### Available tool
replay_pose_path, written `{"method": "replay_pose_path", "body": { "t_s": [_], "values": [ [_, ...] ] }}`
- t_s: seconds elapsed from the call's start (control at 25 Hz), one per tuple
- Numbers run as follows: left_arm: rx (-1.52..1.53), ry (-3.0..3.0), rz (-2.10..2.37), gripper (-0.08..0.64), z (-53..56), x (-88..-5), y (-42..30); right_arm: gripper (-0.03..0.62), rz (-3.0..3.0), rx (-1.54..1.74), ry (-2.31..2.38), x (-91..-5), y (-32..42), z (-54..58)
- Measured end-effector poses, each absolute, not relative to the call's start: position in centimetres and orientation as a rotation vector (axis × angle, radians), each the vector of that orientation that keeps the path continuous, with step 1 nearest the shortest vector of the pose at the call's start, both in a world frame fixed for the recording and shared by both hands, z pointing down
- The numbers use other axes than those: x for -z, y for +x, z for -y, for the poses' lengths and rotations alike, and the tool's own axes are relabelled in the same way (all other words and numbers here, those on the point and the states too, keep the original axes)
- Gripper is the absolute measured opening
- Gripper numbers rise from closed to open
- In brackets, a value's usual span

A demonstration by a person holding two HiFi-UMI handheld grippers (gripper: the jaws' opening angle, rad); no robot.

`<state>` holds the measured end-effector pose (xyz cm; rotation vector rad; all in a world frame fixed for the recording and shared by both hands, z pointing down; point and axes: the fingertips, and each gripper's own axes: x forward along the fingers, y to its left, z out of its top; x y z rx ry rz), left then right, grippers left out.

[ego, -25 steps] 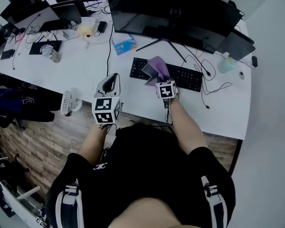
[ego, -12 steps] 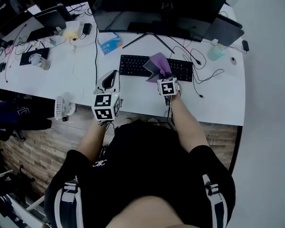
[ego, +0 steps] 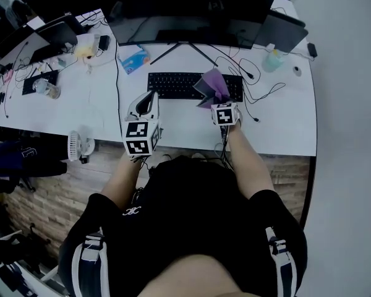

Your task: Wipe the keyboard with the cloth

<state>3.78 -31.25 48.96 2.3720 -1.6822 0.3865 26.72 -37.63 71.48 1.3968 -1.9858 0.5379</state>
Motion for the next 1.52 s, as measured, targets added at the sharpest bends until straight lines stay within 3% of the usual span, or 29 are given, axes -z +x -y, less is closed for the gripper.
{"method": "replay_pose_path", "body": {
  "t_s": [0.56,1.52],
  "values": [
    [-0.422,2.356,1.718,0.014,31.1,-49.0,6.8,0.093,1.928,-0.530,1.494,-72.1,36.4,37.1],
    [-0.407,2.041,2.001,0.014,27.1,-50.4,4.5,0.092,1.943,-0.463,1.393,-69.9,37.7,44.7]
  ]
}}
